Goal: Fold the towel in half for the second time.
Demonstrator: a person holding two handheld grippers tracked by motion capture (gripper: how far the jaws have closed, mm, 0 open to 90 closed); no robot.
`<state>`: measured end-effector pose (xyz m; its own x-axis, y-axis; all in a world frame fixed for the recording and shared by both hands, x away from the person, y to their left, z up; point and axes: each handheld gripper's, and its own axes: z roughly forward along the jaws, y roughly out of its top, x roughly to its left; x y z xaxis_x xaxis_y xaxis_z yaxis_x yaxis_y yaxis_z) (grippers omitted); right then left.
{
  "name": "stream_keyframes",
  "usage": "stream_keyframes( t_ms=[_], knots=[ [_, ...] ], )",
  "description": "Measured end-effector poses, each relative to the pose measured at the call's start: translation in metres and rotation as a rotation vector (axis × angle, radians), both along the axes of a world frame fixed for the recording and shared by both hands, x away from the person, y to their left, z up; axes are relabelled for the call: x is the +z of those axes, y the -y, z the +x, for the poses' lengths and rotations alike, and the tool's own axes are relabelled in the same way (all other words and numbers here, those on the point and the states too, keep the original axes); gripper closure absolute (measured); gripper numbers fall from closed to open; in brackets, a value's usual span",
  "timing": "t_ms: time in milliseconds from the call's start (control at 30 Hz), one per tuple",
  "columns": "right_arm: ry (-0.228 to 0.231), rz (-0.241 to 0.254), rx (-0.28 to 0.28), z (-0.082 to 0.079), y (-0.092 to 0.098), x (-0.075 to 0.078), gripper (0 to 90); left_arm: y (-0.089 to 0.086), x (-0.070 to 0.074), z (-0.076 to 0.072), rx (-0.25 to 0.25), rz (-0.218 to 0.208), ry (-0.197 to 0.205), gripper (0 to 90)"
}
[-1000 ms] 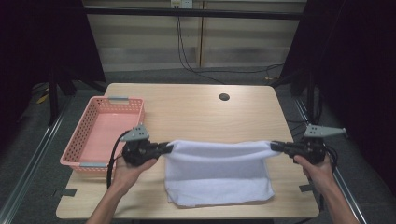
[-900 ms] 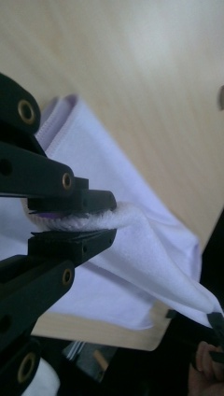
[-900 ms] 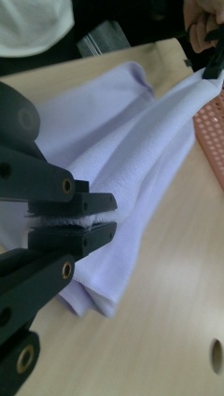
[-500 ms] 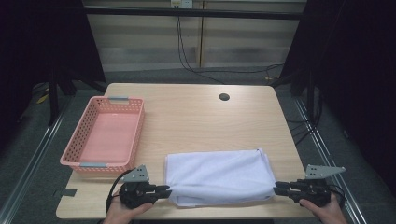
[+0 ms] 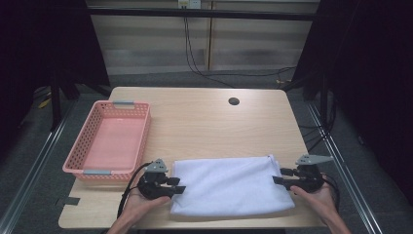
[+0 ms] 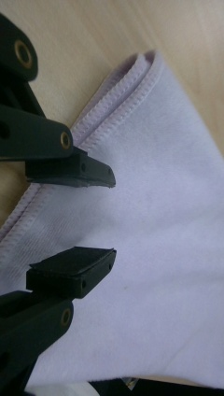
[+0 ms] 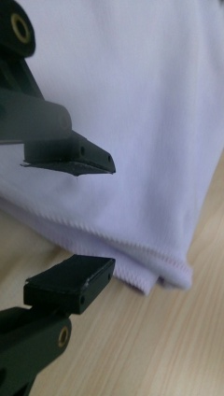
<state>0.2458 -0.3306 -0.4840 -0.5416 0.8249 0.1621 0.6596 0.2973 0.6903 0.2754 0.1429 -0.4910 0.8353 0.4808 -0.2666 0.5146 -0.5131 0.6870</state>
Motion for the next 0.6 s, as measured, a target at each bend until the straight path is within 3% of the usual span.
stream_keyframes(
  t_ms=[67,100,200,233,333,367,433,500,600],
  knots=[
    [-0.022,-0.051,-0.015,0.011,-0.005,-0.009,55.2,0.003,-0.002,-0.002,-0.006,0.011,0.027,55.0],
    [-0.041,-0.041,-0.013,0.013,-0.005,-0.010,62.2,0.004,-0.004,0.000,-0.016,0.011,0.036,55.8],
    [-0.036,-0.028,-0.032,0.019,-0.003,-0.010,70.0,0.007,-0.005,0.004,-0.014,-0.001,0.048,55.6],
    [-0.032,-0.019,-0.037,0.022,-0.001,-0.011,71.5,0.011,-0.006,0.009,-0.016,-0.007,0.064,54.6],
    [-0.033,-0.022,-0.060,0.025,0.005,-0.011,72.3,0.017,-0.007,0.016,-0.011,-0.015,0.056,53.8],
    [-0.023,-0.027,-0.075,0.027,0.010,-0.011,72.3,0.020,-0.007,0.019,-0.014,-0.020,0.051,48.4],
    [-0.020,-0.029,-0.083,0.027,0.012,-0.011,70.6,0.026,-0.007,0.020,-0.017,-0.018,0.048,46.1],
    [0.009,-0.048,-0.094,0.024,0.015,-0.009,55.3,0.029,-0.004,0.016,-0.034,-0.004,0.047,38.6],
    [0.034,-0.025,-0.102,0.018,0.014,-0.002,48.1,0.024,0.002,0.009,-0.061,-0.019,0.020,37.9]
  ],
)
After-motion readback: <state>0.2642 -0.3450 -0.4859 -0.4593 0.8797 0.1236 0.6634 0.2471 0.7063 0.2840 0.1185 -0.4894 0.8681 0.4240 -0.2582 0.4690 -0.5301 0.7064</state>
